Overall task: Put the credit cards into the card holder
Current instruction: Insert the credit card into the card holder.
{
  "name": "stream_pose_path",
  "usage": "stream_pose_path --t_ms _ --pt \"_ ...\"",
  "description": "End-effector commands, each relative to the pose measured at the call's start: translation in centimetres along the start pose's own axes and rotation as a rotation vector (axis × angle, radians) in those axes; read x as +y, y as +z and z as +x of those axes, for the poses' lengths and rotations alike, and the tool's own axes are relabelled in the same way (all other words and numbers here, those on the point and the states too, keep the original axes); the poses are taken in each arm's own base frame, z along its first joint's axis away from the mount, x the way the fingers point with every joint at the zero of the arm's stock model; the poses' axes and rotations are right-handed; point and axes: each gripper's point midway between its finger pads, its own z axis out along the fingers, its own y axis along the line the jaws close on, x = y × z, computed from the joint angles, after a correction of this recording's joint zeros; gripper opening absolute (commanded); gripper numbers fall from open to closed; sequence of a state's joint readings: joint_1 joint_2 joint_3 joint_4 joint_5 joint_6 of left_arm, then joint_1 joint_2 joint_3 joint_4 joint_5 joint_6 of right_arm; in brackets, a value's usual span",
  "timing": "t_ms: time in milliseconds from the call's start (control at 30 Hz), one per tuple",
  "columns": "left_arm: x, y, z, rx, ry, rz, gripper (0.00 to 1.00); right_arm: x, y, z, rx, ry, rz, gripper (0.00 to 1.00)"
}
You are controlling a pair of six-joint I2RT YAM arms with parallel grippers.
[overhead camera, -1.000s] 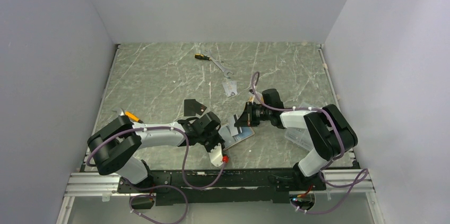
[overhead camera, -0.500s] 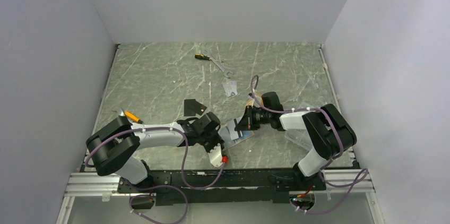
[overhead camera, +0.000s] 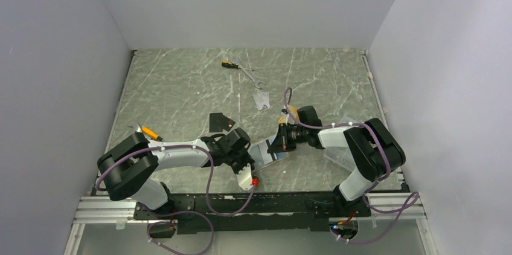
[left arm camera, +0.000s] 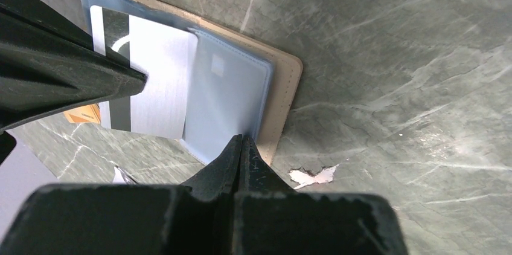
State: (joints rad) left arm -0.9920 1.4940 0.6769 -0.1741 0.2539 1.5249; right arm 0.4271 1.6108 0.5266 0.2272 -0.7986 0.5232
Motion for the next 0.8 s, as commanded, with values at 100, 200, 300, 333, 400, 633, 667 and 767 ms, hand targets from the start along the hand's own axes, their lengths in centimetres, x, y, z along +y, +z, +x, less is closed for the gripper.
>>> stream_pose_path --t_ms 100,200,300,333,400,633,667,767 --pt "-3.0 -0.1 -0.2 -0.003 -0.014 0.096 0.01 -0.3 0.5 0.9 0.077 -0.021 0.015 0.00" --pt "-3.0 -0.2 -0.2 -0.003 -0.016 0.095 0.01 -0.4 0.6 0.7 0.081 -0.017 0.020 0.00" --pt "-2.9 -0.1 -0.2 -0.003 -0.016 0.094 0.01 -0.3 0.7 0.7 0.082 -0.016 0.018 0.00" --pt "-2.9 -0.1 -0.2 -0.003 -0.015 0.093 0.01 -0.3 0.7 0.7 0.085 -0.014 0.017 0.00" --pt "-2.9 -0.1 -0.2 -0.003 -0.014 0.093 0.01 -0.3 0.9 0.8 0.093 -0.008 0.015 0.00" --pt "-3.0 -0.2 -0.2 -0.005 -0.015 0.093 0.01 0.0 1.4 1.2 0.109 -0.005 0.007 0.00" --pt "-3.0 -0.2 -0.3 -0.006 -0.015 0.094 0.01 0.0 1.5 1.3 0.114 -0.003 0.010 0.00" --pt "-3.0 -0.2 -0.2 -0.005 -0.014 0.093 0.01 0.1 1.7 1.2 0.114 -0.004 0.007 0.00"
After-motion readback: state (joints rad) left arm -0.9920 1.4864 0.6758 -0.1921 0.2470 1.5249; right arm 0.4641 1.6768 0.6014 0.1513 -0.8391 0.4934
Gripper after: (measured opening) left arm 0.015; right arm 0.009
